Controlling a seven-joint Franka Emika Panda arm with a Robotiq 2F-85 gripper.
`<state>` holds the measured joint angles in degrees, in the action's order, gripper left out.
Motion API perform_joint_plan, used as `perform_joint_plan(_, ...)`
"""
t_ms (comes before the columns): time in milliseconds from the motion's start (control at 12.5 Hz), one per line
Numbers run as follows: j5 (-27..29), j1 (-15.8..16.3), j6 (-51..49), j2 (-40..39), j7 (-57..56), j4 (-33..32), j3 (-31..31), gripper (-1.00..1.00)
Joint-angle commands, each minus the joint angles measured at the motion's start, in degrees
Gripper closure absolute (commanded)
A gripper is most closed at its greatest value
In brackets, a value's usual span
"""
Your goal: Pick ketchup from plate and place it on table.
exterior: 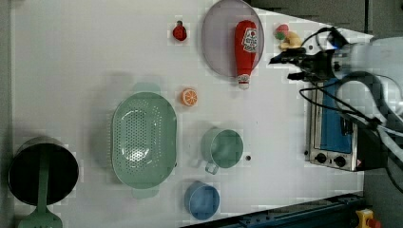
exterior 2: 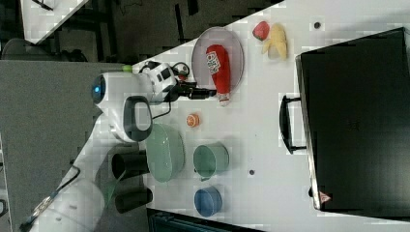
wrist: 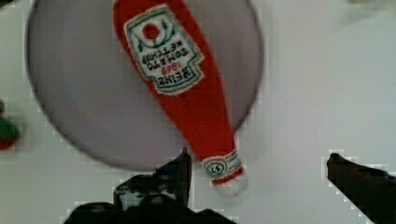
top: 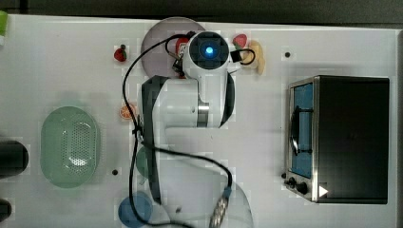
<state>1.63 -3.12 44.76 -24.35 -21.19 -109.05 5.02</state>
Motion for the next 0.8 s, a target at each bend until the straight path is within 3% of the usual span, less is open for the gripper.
perform_joint_plan(80, -0.79, 0.65, 5.44, -3.57, -13.66, 4.55, 1.42, -1.0)
perform_joint_plan(400, -1.19, 1.02, 5.63, -11.63, -14.05, 10.6, 1.34, -1.0)
perform_joint_plan(800, -6.97, 1.04, 7.71, -16.25, -14.11, 11.92, 1.19, -1.0)
